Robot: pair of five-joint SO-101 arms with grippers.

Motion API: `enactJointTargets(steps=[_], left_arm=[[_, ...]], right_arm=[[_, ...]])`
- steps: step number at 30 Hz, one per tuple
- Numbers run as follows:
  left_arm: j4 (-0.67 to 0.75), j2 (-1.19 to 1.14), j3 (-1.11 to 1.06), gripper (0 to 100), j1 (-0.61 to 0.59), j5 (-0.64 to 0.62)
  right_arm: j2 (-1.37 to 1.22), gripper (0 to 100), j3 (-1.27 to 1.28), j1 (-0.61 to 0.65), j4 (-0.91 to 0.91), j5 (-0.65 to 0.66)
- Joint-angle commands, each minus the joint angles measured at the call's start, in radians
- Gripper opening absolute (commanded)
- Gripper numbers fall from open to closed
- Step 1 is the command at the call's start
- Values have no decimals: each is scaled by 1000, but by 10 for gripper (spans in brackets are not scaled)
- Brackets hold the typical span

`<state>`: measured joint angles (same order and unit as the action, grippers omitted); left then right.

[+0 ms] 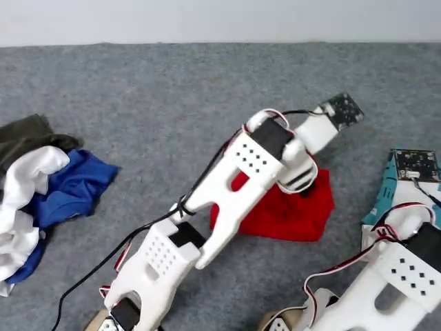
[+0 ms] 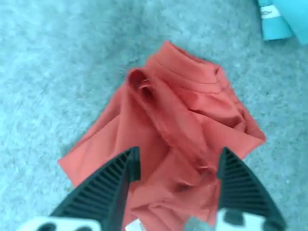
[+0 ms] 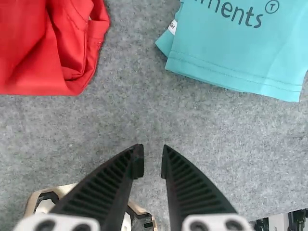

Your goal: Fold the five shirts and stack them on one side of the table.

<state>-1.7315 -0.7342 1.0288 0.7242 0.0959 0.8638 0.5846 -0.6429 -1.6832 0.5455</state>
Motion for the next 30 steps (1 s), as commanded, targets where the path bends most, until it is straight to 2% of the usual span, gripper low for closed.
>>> enactJointTargets(steps=[1, 6, 9, 16, 22, 30], left_arm=[[-25, 161, -28, 251, -28, -12], [-25, 262, -200, 122, -126, -8], [-23, 256, -311, 16, -153, 51], [5, 129, -397, 16, -147, 103], [-26, 6, -354, 15, -55, 95], [-26, 210, -499, 15, 144, 95]], right_arm=[[19, 78, -48, -12, 4, 6], [19, 78, -48, -12, 7, 6], [19, 78, -48, -7, 10, 5], [18, 78, -48, -5, 12, 6], [18, 78, -48, -12, 12, 8], [18, 78, -54, -12, 12, 8]])
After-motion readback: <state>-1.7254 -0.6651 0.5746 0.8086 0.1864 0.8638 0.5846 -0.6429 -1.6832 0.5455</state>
